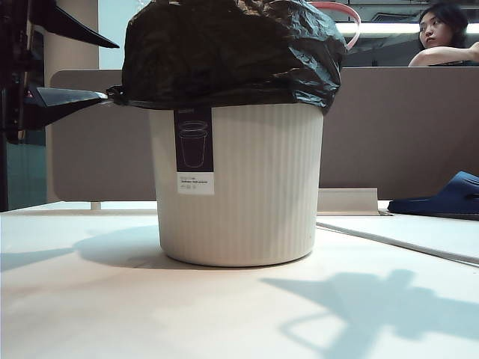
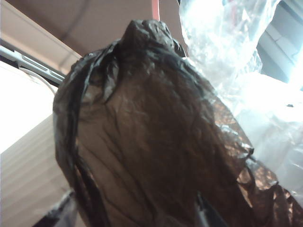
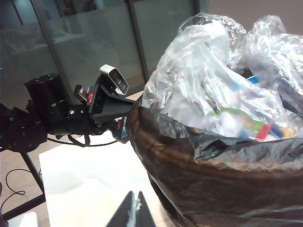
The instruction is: Open the ring lid of the trash can, pull out the black garbage bag inside, and place it on the table.
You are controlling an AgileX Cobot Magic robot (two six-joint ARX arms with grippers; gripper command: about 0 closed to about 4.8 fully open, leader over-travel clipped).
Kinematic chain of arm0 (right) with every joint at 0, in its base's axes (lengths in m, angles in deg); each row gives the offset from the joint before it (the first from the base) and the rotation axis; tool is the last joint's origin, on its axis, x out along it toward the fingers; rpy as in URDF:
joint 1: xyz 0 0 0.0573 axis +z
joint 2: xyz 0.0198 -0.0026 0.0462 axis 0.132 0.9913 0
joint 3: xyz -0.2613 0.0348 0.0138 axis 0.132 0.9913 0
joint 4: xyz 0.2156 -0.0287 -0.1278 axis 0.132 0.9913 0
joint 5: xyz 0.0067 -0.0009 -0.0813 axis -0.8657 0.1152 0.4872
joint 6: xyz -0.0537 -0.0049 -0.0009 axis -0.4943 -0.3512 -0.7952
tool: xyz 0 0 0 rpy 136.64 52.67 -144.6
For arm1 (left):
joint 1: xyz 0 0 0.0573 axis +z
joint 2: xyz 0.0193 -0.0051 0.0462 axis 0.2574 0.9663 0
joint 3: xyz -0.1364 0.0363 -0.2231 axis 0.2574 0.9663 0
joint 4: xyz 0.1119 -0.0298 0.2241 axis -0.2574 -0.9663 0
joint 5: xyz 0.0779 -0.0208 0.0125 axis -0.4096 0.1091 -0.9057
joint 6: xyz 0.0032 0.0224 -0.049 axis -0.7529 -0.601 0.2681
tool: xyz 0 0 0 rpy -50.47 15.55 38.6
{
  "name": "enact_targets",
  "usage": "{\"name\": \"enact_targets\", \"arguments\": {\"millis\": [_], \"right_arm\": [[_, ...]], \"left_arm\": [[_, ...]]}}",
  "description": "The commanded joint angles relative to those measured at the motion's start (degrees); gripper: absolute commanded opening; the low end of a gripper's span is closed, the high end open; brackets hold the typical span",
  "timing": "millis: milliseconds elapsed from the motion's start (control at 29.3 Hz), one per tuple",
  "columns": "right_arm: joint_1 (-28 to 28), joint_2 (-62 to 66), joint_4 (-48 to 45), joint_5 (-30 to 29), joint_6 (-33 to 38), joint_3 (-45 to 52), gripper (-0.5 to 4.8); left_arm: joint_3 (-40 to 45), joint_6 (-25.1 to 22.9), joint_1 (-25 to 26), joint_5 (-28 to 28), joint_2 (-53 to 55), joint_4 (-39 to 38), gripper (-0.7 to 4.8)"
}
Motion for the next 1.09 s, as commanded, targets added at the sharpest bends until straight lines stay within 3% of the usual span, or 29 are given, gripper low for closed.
{"name": "enact_targets", "arguments": {"millis": [34,478,648,921,1091], "right_arm": [[0.04,-0.09,-1.27,-0.09,-0.02,-0.28,-0.04],[0.07,-0.07,-1.25,-0.15,0.59,-0.28,-0.04],[0.07,-0.09,-1.27,-0.33,1.05,-0.28,-0.04],[0.07,-0.09,-1.29,-0.33,1.22,-0.28,-0.04],[0.07,-0.09,-1.29,-0.33,1.27,-0.28,-0.04]], "left_arm": [[-0.26,-0.48,-0.63,-0.52,-0.11,0.83,3.18],[-0.24,-3.15,-2.05,-2.05,0.07,-2.25,3.03],[-0.24,-3.89,-2.05,-2.23,0.22,-2.60,2.36],[-0.24,-3.89,-2.12,-3.48,0.24,-3.06,2.31],[-0.22,-5.03,-2.45,-4.61,0.24,-4.22,1.07]]}}
